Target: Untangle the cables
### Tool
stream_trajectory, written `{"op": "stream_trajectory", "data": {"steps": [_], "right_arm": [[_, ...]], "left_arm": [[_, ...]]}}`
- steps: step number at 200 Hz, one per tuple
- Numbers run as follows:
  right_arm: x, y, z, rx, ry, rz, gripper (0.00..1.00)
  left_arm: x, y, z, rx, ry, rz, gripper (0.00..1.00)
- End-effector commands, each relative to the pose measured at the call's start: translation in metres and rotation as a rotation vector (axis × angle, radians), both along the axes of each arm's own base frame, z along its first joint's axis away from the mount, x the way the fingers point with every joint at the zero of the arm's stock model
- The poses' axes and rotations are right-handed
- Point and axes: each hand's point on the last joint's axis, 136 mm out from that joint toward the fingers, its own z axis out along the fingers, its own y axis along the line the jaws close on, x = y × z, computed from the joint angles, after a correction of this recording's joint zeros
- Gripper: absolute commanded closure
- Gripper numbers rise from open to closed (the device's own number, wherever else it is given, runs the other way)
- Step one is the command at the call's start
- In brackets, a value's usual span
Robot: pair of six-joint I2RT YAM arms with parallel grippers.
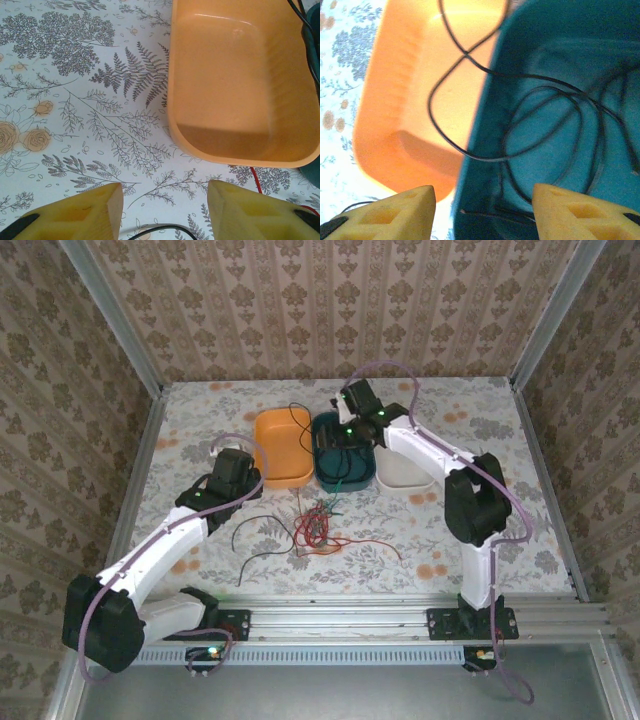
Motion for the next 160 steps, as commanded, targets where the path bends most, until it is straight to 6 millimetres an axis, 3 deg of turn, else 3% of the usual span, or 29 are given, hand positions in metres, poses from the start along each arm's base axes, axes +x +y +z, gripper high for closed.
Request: {"op": "stream_trajectory", "data": {"steps": [1, 36, 73, 102, 160], "right_arm": [[-0.005, 0.011, -0.006, -0.066, 0.041, 0.092, 0.45], [0.0, 0.011, -0.014, -0.22, 0.11, 0.157, 0.46], [0.018, 0.007, 0.015, -0.21, -0.029, 0.15, 0.46], [0.032, -0.01, 0.033, -0.163, -0.096, 0.118, 0.45], [0.047, -0.033, -0.005, -0.166, 0.021, 0.088, 0.44]], "left_arm": [[0.002, 0.002, 0.0, -0.019, 0.014, 0.021, 0.52], [0.008, 0.003, -0.003, -0.076, 0.009, 0.034, 0.5], [0.015, -0.002, -0.003, -0.103, -0.001, 0.019, 0.43], [0.016, -0.005, -0.004, -0.113, -0.005, 0.006, 0.38], [0.016, -0.006, -0.005, -0.102, 0.02, -0.004, 0.36]]}}
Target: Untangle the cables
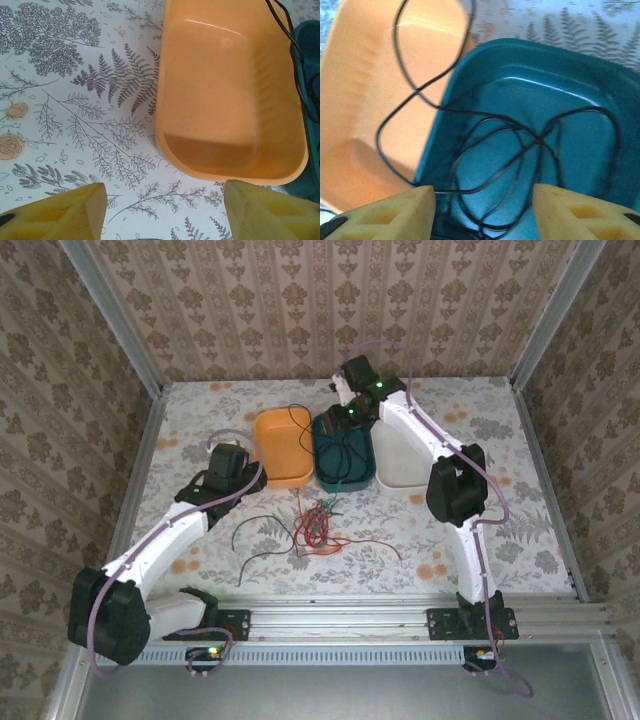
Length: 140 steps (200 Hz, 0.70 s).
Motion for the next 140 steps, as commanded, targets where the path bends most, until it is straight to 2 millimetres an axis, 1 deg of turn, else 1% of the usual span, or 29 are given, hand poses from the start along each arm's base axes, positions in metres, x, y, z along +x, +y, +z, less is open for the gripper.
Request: {"op": "stream_trajectory", "data": {"steps": [1, 23, 43, 59, 65, 73, 80, 91, 102, 110, 126, 140], "right_arm": [[0.0, 0.002, -0.008, 0.0, 0.031, 0.028, 0.44], [0.002, 0.009, -0.024, 0.025, 0.057, 0.045, 0.45], [0.008, 0.022, -0.03, 0.086, 0.056, 0.076, 0.47], [0.013, 0.028, -0.035, 0.123, 0.055, 0.084, 0.52], [0.015, 0.029, -0.037, 0.13, 0.055, 0.079, 0.55], [0.017, 0.028, -0.039, 0.138, 0.061, 0.07, 0.61], [0.019, 0.026, -0.041, 0.141, 0.065, 0.061, 0.68], [0.02, 0.021, -0.043, 0.145, 0.072, 0.046, 0.81], [0.019, 0.017, -0.041, 0.147, 0.067, 0.037, 0.93], [0.017, 0.013, -0.036, 0.149, 0.059, 0.034, 0.98], [0.01, 0.006, -0.022, 0.154, 0.022, 0.027, 1.0], [0.003, -0.006, -0.007, 0.146, -0.019, -0.003, 1.0]], "left_arm": [[0.0, -0.002, 0.0, 0.0, 0.015, -0.012, 0.36], [0.002, -0.004, 0.002, 0.001, 0.011, -0.022, 0.36], [0.003, -0.006, 0.005, 0.0, 0.007, -0.035, 0.36], [0.005, -0.009, 0.007, -0.002, 0.007, -0.047, 0.35], [0.005, -0.009, 0.007, -0.004, 0.008, -0.048, 0.35], [0.005, -0.01, 0.008, -0.004, 0.008, -0.05, 0.35], [0.005, -0.01, 0.008, -0.005, 0.008, -0.049, 0.35], [0.005, -0.01, 0.008, -0.007, 0.006, -0.047, 0.35], [0.005, -0.01, 0.008, -0.01, 0.006, -0.047, 0.35], [0.005, -0.01, 0.007, -0.011, 0.008, -0.048, 0.35], [0.005, -0.011, 0.007, -0.015, 0.009, -0.047, 0.35], [0.004, -0.012, 0.007, -0.02, 0.006, -0.05, 0.35]]}}
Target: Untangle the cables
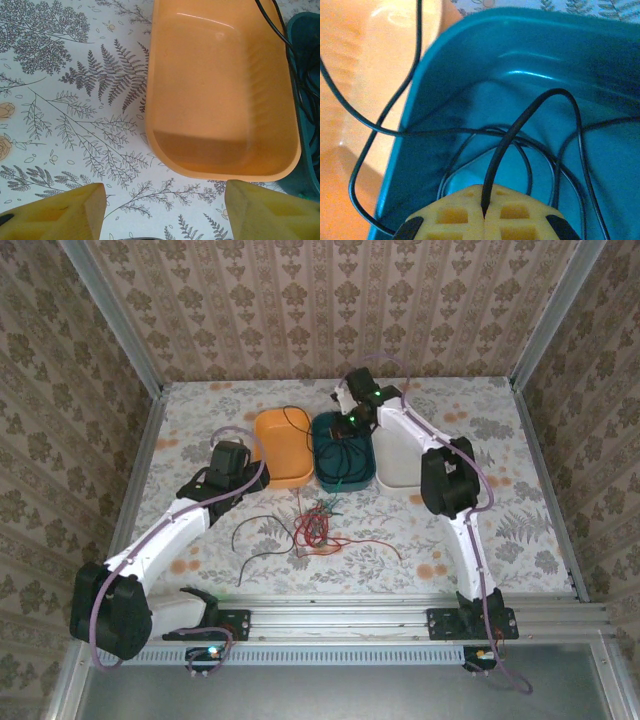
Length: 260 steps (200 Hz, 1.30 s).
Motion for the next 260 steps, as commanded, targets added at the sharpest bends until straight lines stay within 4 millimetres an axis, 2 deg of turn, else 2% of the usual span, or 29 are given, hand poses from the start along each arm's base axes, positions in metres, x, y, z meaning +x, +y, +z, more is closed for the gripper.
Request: {"op": "stream_trajectory", "data": {"steps": [1, 28, 53, 82, 109, 127, 155, 179, 186, 191, 227, 243, 260], "right_arm": [[-0.006, -0.012, 0.053, 0.039, -0.11, -0.034, 1.0], [-0.018, -0.042, 0.082, 0.046, -0.207, -0.134, 1.0], [-0.028, -0.072, 0.097, 0.025, -0.271, -0.236, 1.0], [-0.035, -0.087, 0.117, 0.103, -0.371, -0.284, 1.0], [-0.037, -0.101, 0.142, 0.194, -0.471, -0.342, 1.0], [-0.038, -0.117, 0.159, 0.224, -0.557, -0.412, 1.0], [-0.036, -0.148, 0.183, 0.21, -0.665, -0.548, 1.0], [-0.031, -0.164, 0.196, 0.187, -0.721, -0.623, 1.0], [-0.029, -0.165, 0.198, 0.18, -0.728, -0.627, 1.0], [-0.028, -0.167, 0.198, 0.176, -0.729, -0.63, 1.0], [-0.013, -0.159, 0.196, 0.155, -0.712, -0.575, 1.0], [-0.01, -0.145, 0.197, 0.18, -0.699, -0.501, 1.0], [-0.013, -0.12, 0.199, 0.241, -0.684, -0.382, 1.0]], "left_arm": [[0.002, -0.005, 0.008, -0.011, -0.011, -0.021, 0.35], [0.001, -0.008, 0.008, -0.013, -0.013, -0.026, 0.35], [0.001, -0.01, 0.007, -0.011, -0.012, -0.03, 0.35], [0.002, -0.01, 0.007, -0.007, -0.012, -0.029, 0.35], [0.002, -0.009, 0.004, 0.002, -0.007, -0.029, 0.35], [0.002, -0.01, 0.003, -0.002, -0.007, -0.033, 0.35], [0.002, -0.011, 0.003, -0.007, -0.007, -0.037, 0.35], [0.003, -0.013, 0.004, -0.008, -0.008, -0.048, 0.35], [0.003, -0.015, 0.004, -0.012, -0.01, -0.055, 0.35], [-0.001, -0.025, 0.005, -0.015, -0.013, -0.092, 0.35], [0.001, -0.04, 0.013, -0.037, -0.031, -0.157, 0.35], [0.001, -0.045, 0.014, -0.029, -0.03, -0.175, 0.35], [0.001, -0.049, 0.011, -0.023, -0.02, -0.184, 0.35]]}}
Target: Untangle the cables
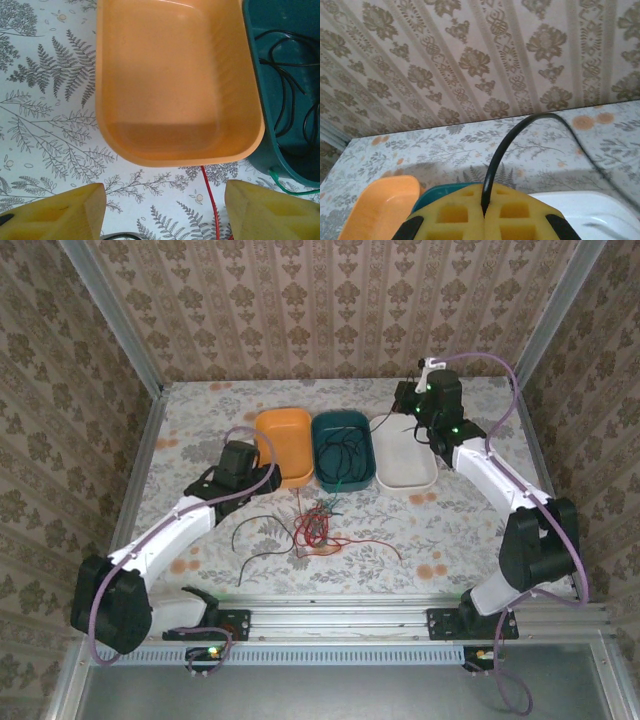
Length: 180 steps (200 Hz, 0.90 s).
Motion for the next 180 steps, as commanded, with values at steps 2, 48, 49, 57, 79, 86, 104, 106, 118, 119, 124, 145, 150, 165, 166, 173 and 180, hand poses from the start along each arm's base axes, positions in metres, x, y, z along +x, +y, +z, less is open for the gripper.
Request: {"op": "stream_trajectory", "data": {"steps": [2, 48, 49, 57, 79, 86, 104, 106, 118, 119, 124, 145, 150, 165, 166, 173, 180], "right_arm": [[0.0, 0.031, 0.009, 0.006, -0.025, 0.172, 1.0], [-0.039, 0.103, 0.027, -0.069, -0.072, 0.468, 1.0], [-0.04, 0.105, 0.028, -0.072, -0.073, 0.473, 1.0], [-0.048, 0.117, 0.029, -0.094, -0.071, 0.517, 1.0], [-0.068, 0.146, 0.024, -0.142, -0.043, 0.634, 1.0], [-0.07, 0.151, 0.021, -0.149, -0.03, 0.652, 1.0], [-0.074, 0.158, 0.012, -0.135, 0.008, 0.682, 1.0], [-0.074, 0.158, 0.011, -0.133, 0.013, 0.684, 1.0], [-0.074, 0.164, 0.005, -0.112, 0.037, 0.705, 1.0], [-0.074, 0.164, 0.005, -0.111, 0.038, 0.707, 1.0], [-0.074, 0.166, 0.005, -0.103, 0.045, 0.714, 1.0], [-0.071, 0.173, -0.004, -0.069, 0.084, 0.732, 1.0], [-0.069, 0.174, -0.008, -0.062, 0.098, 0.732, 1.0], [-0.064, 0.173, -0.023, -0.04, 0.148, 0.72, 1.0], [-0.063, 0.173, -0.024, -0.038, 0.151, 0.719, 1.0], [-0.06, 0.171, -0.033, -0.025, 0.186, 0.708, 1.0], [-0.057, 0.167, -0.045, -0.019, 0.224, 0.691, 1.0]], "left_arm": [[0.006, -0.014, 0.012, -0.007, -0.03, -0.051, 0.35], [0.008, -0.019, -0.003, 0.003, 0.012, -0.055, 0.36], [0.008, -0.019, -0.003, 0.003, 0.012, -0.055, 0.36], [0.008, -0.019, -0.006, 0.003, 0.02, -0.051, 0.36], [0.009, -0.021, -0.009, 0.0, 0.028, -0.051, 0.36], [0.009, -0.021, -0.01, -0.001, 0.03, -0.052, 0.36], [0.009, -0.022, -0.01, -0.002, 0.032, -0.053, 0.35], [0.009, -0.022, -0.01, -0.001, 0.031, -0.054, 0.36], [0.01, -0.023, -0.01, -0.001, 0.032, -0.056, 0.36], [0.01, -0.023, -0.01, -0.001, 0.033, -0.056, 0.36], [0.01, -0.023, -0.011, 0.001, 0.034, -0.057, 0.36], [0.012, -0.024, -0.009, 0.004, 0.032, -0.063, 0.36], [0.012, -0.024, -0.009, 0.006, 0.034, -0.062, 0.36], [0.012, -0.025, -0.008, 0.006, 0.03, -0.064, 0.36], [0.012, -0.025, -0.008, 0.006, 0.031, -0.064, 0.35], [0.012, -0.025, -0.007, 0.006, 0.03, -0.064, 0.36], [0.012, -0.024, -0.007, 0.007, 0.031, -0.063, 0.36]]}}
